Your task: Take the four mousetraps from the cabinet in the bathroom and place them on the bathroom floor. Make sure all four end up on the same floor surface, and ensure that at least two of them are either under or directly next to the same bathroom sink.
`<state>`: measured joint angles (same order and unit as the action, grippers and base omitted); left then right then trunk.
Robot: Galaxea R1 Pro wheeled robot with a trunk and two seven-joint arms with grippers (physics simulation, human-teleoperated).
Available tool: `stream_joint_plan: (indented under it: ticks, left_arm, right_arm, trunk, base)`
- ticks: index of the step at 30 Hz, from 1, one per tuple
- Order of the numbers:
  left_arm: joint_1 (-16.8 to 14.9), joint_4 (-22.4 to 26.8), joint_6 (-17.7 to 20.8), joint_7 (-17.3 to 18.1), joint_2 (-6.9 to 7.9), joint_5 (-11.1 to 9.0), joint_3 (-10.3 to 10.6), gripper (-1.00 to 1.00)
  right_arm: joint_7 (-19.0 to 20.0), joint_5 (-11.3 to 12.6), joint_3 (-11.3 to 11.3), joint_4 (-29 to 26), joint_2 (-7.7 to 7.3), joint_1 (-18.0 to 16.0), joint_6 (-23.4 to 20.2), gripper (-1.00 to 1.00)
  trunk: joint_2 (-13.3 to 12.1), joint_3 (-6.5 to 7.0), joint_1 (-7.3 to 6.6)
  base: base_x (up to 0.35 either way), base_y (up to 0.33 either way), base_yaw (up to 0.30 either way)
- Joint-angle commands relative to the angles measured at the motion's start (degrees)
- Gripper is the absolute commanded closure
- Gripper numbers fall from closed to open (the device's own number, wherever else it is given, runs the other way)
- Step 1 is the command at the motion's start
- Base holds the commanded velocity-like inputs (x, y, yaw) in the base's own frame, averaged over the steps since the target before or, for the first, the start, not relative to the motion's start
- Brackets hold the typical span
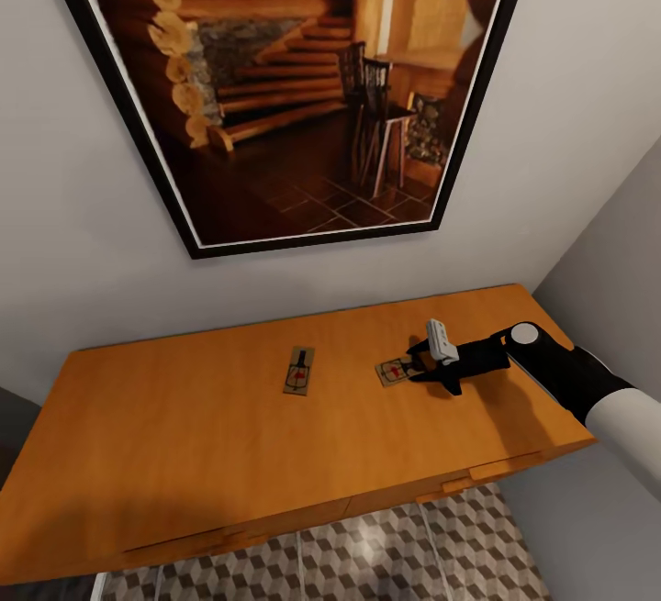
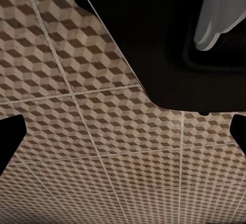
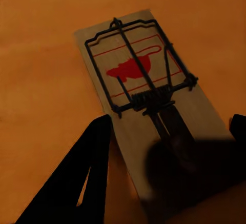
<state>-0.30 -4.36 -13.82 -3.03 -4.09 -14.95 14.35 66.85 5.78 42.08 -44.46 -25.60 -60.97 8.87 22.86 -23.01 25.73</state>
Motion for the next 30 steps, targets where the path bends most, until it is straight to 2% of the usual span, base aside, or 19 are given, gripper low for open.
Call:
stream_joint_plan:
  ticks: [1, 30]
  left_arm:
    - [0.0, -0.1, -0.3, -0.1, -0.04, -0.4, 0.5, -1.00]
    - [0.0, -0.1, -0.3, -0.1, -0.04, -0.4, 0.5, -1.00]
  right_arm:
    - [-0.1, -0.2, 0.5, 0.6, -0.06, 0.0, 0.1, 1.00]
    - [0.5, 0.2, 0.1, 0.3, -0.14, 0.0, -1.4, 1.00]
  trunk:
    - [0.1, -0.10, 0.06]
    - [0.1, -0.10, 0.06]
  base:
    - [0.000, 0.000, 0.000]
    - [0.000, 0.000, 0.000]
